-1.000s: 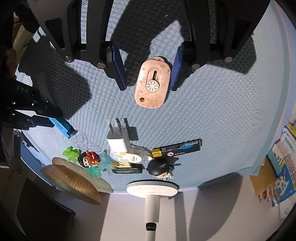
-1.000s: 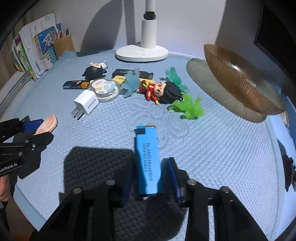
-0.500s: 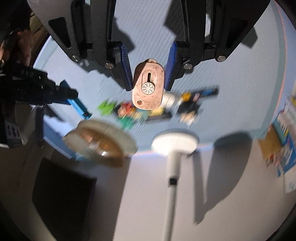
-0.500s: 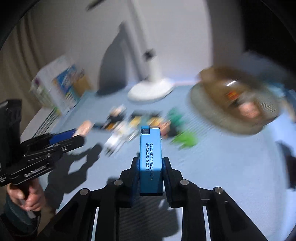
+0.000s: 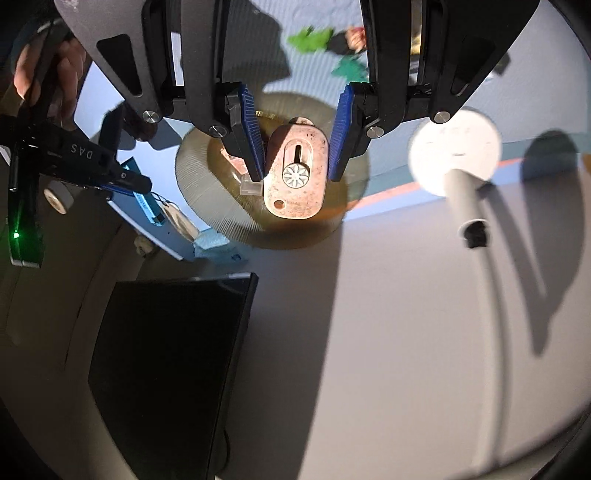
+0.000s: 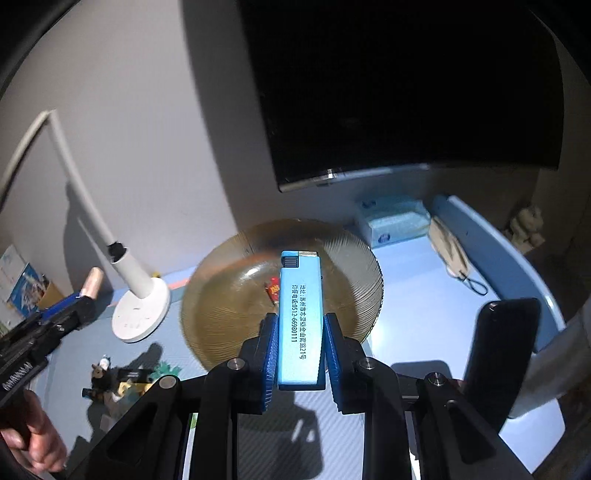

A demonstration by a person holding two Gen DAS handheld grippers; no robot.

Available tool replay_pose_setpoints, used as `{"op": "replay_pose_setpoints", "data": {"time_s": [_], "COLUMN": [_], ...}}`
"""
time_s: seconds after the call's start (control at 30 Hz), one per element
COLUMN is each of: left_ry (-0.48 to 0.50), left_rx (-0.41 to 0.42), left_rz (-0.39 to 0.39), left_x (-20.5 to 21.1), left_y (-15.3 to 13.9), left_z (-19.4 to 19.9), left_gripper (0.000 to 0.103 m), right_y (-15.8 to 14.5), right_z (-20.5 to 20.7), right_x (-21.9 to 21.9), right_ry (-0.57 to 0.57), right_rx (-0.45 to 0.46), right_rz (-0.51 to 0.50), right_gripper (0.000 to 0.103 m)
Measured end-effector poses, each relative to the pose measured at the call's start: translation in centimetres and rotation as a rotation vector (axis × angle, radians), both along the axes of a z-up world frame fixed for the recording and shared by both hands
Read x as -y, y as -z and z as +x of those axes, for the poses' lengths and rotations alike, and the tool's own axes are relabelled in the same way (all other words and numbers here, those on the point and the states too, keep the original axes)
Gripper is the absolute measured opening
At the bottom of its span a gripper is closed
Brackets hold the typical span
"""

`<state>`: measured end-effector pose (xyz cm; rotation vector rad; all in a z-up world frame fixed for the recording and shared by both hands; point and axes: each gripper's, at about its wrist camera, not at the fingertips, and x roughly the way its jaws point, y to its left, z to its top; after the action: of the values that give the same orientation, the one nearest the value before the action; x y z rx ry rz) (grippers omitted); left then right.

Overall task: Organize rigid objects
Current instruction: 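Carry the pink eraser and blue lighter into the amber bowl and release, then grasp the white charger with the left tool while the right tool grasps the green figure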

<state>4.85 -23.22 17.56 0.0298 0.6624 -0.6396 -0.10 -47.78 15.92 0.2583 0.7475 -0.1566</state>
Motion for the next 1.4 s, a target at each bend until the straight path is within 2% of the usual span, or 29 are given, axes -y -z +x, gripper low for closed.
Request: {"op": "replay_pose_setpoints", "data": {"time_s": [0.13,0.27,0.47,0.53,0.57,0.6,0.63,0.8,0.87,1.0,1.07,1.2,1.3,1.4], "left_ry": [0.011,0.012,0.002,-0.019,-0.038,-0.052,-0.063,-0.111,-0.147,-0.218,-0.265,-0.362,-0.449,-0.544], "left_rx": [-0.086,-0.148,-0.16,-0.153,-0.143,-0.121,-0.104,-0.055,-0.034,-0.005,0.007,-0.004,-0.072,-0.159], "left_rz": [0.047,0.089,0.117,0.115,0.1,0.075,0.059,0.003,-0.024,-0.065,-0.078,-0.088,-0.095,-0.087], "left_x": [3.5,5.5,7.3,7.3,6.7,5.9,5.3,-0.1,-3.0,-8.5,-11.7,-17.7,-22.1,-25.6], "left_y": [3.6,6.7,7.9,7.6,7.1,6.6,6.2,3.0,1.9,0.2,0.0,1.5,4.9,9.4], "left_z": [2.3,3.8,4.8,5.0,4.8,4.6,4.5,2.0,0.3,-2.9,-4.7,-7.2,-8.0,-8.1], "left_gripper": [0.031,0.031,0.033,0.054,0.075,0.081,0.081,0.081,0.081,0.081,0.082,0.085,0.086,0.085], "right_y": [2.9,5.0,6.2,6.2,5.9,5.5,5.1,2.5,1.6,-0.2,-0.8,0.3,3.5,7.9], "right_z": [2.9,3.8,5.2,5.5,5.3,4.9,4.2,0.8,0.0,-2.0,-3.1,-4.2,-4.6,-4.4], "right_x": [0.9,0.9,1.7,2.3,2.8,3.1,3.4,2.4,1.3,-2.5,-5.1,-9.8,-12.9,-15.3], "right_ry": [-0.002,-0.004,0.015,0.021,0.048,0.074,0.096,0.099,0.075,0.001,-0.06,-0.163,-0.231,-0.266], "right_rx": [-0.104,-0.181,-0.233,-0.219,-0.202,-0.188,-0.167,-0.075,-0.046,0.012,0.043,0.052,0.015,-0.041], "right_rz": [0.019,-0.019,-0.066,-0.047,-0.043,-0.044,-0.041,-0.055,-0.061,-0.065,-0.068,-0.065,-0.017,0.025], "right_gripper": [0.023,0.024,0.023,0.027,0.031,0.039,0.042,0.044,0.044,0.057,0.057,0.058,0.061,0.061]}}
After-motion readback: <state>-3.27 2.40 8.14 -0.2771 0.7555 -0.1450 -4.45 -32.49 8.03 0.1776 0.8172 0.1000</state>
